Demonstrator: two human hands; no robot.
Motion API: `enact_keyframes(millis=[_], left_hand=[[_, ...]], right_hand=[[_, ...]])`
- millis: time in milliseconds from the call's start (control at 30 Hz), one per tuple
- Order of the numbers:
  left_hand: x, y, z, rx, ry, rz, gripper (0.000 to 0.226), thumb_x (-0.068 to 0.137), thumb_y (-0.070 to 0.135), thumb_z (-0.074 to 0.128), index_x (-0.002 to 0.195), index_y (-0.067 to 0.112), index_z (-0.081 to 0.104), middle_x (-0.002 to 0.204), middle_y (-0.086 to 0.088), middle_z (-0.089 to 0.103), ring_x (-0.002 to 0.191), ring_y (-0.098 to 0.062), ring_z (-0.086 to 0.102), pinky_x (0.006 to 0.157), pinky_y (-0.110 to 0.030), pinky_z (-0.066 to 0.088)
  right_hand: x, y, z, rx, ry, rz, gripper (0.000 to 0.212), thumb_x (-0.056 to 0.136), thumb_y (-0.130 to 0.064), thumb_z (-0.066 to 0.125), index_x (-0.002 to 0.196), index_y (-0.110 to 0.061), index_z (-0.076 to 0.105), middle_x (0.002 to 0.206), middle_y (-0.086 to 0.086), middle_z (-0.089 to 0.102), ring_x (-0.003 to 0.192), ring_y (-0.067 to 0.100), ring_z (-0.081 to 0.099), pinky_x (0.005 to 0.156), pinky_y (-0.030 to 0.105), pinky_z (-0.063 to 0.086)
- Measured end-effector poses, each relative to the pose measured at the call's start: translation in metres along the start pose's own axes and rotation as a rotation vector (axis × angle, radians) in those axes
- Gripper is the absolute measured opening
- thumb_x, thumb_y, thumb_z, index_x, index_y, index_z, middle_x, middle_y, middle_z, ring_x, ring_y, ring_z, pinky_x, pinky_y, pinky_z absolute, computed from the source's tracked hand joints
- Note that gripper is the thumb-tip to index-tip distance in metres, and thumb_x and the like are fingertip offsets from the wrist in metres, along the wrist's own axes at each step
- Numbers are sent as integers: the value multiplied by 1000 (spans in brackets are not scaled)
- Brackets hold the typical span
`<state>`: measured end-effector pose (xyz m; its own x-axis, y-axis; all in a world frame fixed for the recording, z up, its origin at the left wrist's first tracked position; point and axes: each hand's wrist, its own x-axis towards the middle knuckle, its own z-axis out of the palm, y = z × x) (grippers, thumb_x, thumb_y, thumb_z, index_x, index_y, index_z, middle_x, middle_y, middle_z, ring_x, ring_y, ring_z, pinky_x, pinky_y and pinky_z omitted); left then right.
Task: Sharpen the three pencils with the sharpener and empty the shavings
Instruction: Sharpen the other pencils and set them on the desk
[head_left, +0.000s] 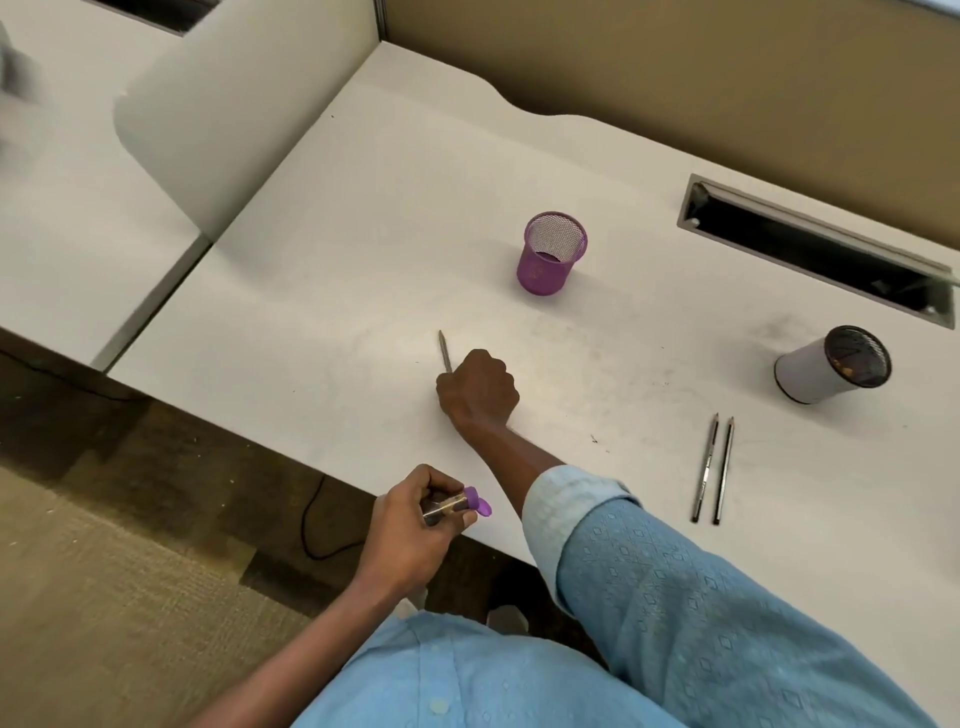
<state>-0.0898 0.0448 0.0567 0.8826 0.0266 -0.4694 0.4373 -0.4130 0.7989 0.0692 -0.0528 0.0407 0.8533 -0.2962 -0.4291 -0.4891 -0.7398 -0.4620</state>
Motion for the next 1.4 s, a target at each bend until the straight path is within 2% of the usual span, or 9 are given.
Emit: enact_keyframes(millis=[167,367,467,567,733,900,1133,1300,1400], left_hand=[[4,7,4,14,-14,17,26,86,18,90,105,24,73,99,13,79,92,6,72,74,-12,56],[9,19,15,42,-68,59,26,86,21,91,104,26,72,98,15,79,92,6,72,76,-16,56],[13,28,21,46,-84,81,26,87,22,90,104,27,71,98,17,78,94,7,70,76,-16,55],[17,35,27,18,-99,90,24,89,22,88,104,28,71,97,15,79,89,0,74,80,-26,61],[23,49,34,-12,-113,120,21,92,20,86,106,24,71,93,11,81,78,-5,76,73,-24,59],[27,61,44,-29,-144,167,21,91,20,86,107,24,72,91,10,81,76,-8,75,74,-29,60],[26,75,58,-58,-207,237,22,91,14,86,106,23,73,92,6,82,78,-13,76,77,-38,64],[27,80,65,-66,-227,238,22,90,10,86,105,21,73,89,7,82,72,-9,74,71,-24,59],[27,82,65,-39,-274,268,23,89,8,86,105,18,73,92,12,82,78,-6,74,74,-20,58]], right_hand=[[9,27,-12,170,-48,3,13,82,-29,72,77,-18,72,82,2,76,87,30,75,75,35,56],[4,82,-42,476,-51,-54,2,87,-22,74,86,-22,73,76,-8,81,82,13,79,80,38,62],[-9,109,-62,653,-45,-71,2,94,-12,72,94,-13,74,76,1,80,78,17,79,79,44,62],[-29,136,-89,746,-33,-100,10,96,-4,68,98,-11,75,78,6,78,72,14,72,71,36,58],[-62,182,-122,687,-17,-192,15,92,2,73,93,-12,77,76,10,77,62,8,64,58,21,47],[-79,222,-136,586,10,-233,17,84,-13,90,86,-26,79,79,4,75,77,36,66,69,35,50],[-86,242,-154,499,14,-333,16,82,-13,92,88,-26,83,75,-5,74,66,12,61,65,23,48],[-83,251,-165,459,60,-411,16,80,-11,93,89,-22,85,78,-6,76,67,11,61,64,21,45],[-84,254,-169,424,63,-459,16,81,-14,93,93,-22,86,81,-6,75,71,14,65,66,21,46]])
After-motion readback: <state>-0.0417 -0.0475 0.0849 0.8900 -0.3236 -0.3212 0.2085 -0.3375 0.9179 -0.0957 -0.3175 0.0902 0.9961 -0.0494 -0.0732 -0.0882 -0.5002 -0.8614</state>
